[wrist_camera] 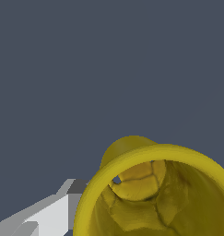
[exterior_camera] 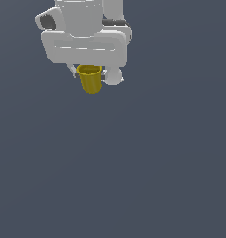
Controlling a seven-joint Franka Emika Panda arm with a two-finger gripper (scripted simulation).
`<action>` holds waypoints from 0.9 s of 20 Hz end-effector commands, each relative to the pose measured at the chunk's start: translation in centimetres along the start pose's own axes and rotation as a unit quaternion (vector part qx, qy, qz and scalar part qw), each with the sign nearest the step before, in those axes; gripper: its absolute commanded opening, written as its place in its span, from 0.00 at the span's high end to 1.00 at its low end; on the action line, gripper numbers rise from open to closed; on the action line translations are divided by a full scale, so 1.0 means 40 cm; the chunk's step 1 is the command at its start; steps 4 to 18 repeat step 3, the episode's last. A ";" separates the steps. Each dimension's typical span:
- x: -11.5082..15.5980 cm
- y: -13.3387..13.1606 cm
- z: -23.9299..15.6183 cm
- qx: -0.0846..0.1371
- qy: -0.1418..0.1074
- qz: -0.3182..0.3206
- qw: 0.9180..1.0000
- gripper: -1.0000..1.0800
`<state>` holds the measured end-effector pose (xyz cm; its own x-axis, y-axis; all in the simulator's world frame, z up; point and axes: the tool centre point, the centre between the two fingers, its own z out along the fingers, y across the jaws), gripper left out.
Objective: Pick up the object and move it to a goal position.
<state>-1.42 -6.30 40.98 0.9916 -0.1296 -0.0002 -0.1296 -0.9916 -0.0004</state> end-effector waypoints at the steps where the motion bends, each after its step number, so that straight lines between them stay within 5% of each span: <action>1: 0.002 0.001 -0.011 0.000 0.000 0.000 1.000 1.00; 18: 0.002 0.001 -0.013 0.000 0.000 0.000 1.000 1.00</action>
